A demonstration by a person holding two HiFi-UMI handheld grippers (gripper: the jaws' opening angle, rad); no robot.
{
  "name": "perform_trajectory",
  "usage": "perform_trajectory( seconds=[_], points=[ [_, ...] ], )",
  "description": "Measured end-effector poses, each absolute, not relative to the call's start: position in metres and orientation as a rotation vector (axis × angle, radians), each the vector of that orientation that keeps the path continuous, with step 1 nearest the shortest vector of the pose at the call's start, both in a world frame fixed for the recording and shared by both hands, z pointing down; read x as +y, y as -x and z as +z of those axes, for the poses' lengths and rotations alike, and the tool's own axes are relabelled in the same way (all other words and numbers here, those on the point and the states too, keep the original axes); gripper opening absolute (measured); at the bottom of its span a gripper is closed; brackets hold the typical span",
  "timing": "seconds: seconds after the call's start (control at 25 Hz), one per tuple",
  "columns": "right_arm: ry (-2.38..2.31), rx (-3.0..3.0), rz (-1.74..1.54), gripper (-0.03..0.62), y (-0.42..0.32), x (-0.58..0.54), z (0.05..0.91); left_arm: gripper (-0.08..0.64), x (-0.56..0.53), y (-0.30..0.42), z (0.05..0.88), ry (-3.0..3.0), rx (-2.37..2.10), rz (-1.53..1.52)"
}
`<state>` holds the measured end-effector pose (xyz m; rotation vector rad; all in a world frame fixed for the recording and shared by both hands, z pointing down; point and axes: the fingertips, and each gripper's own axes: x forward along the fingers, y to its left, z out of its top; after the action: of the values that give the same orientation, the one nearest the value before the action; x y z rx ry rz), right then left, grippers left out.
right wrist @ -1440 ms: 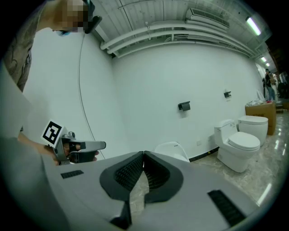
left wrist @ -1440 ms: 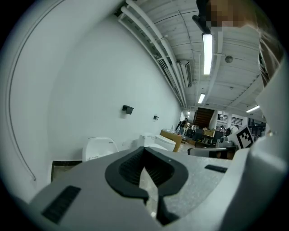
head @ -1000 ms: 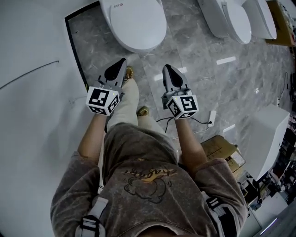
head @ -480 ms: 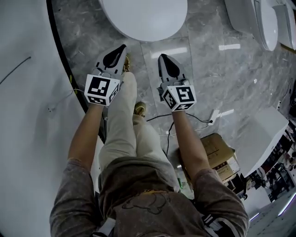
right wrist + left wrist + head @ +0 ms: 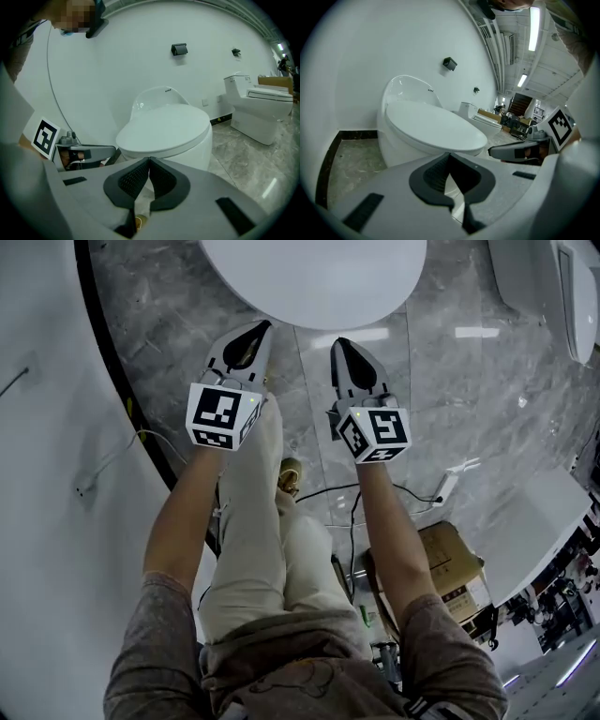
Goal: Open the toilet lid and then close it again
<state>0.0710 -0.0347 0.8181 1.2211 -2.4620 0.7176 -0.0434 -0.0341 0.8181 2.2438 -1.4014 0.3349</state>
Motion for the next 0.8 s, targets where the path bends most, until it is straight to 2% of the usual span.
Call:
perform_trajectory(
  seconds=[0.8],
  points=[
    [-1.282,-2.473,0.733,0.026,-0.074,-0.053,0.805,0.009,-0.046,0.041,0.817,-2.216,-1.403,0.333]
  ],
)
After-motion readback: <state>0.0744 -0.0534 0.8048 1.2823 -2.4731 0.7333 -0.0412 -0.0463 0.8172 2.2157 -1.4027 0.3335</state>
